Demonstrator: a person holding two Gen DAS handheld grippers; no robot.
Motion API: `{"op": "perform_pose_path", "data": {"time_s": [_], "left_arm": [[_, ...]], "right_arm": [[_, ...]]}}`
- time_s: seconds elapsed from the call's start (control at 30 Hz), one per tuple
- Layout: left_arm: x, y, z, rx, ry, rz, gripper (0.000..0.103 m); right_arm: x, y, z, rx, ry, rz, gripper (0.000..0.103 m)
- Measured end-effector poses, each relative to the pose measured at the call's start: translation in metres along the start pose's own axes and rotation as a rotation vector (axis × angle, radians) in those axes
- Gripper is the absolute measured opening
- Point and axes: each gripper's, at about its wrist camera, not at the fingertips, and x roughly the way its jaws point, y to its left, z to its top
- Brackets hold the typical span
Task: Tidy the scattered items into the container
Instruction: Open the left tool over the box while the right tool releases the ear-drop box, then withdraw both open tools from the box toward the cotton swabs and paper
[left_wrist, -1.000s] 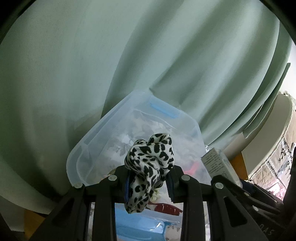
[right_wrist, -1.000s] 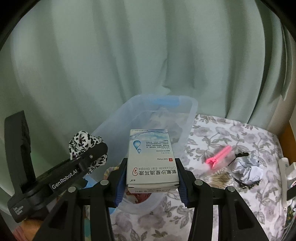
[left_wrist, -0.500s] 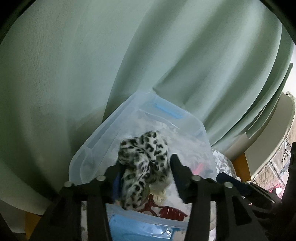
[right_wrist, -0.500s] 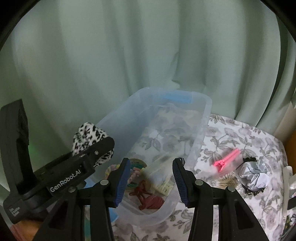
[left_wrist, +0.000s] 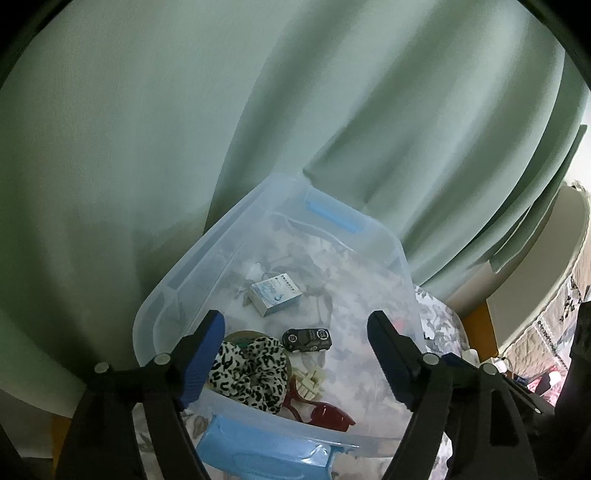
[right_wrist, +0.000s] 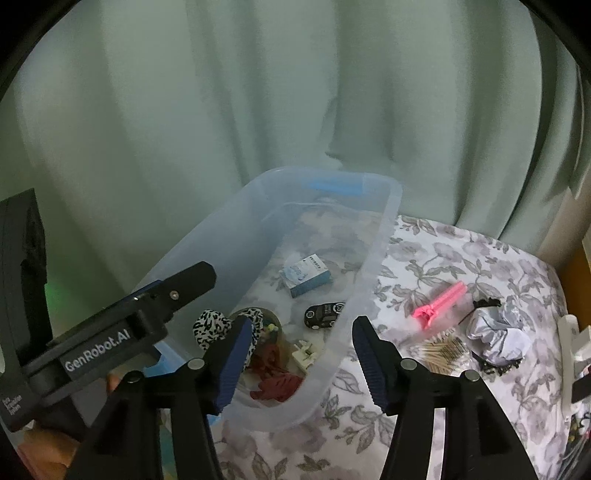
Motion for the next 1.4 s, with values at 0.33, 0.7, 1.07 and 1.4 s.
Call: {"op": "perform_pose_path", "data": {"time_s": [0.33,0.7,1.07,1.4], "left_arm": [[-0.011,-0.024,-0.001,0.052,-0.010,0.059,0.088],[-0.028,-0.075,-0.009,0.185,-0.032,0.078,0.088],[-0.030,-0.139,-0.033,0.348,-0.036,0.062,0.089],[-0.011,-0.182,-0.061,0.393,0.028,0.018,0.089]], "right_arm": [[-0.021,-0.033,-0.012,0.089,-0.023,-0.001,0.064],[-0.051,-0.081,-0.030,0.225,-0.057,-0.013,0.064],[-0.083,-0.129,-0.057,0.352,-0.103,-0.047,0.064],[-0.098,-0.171,-0.079,0.454,-0.142,-0.081,0.074]]}}
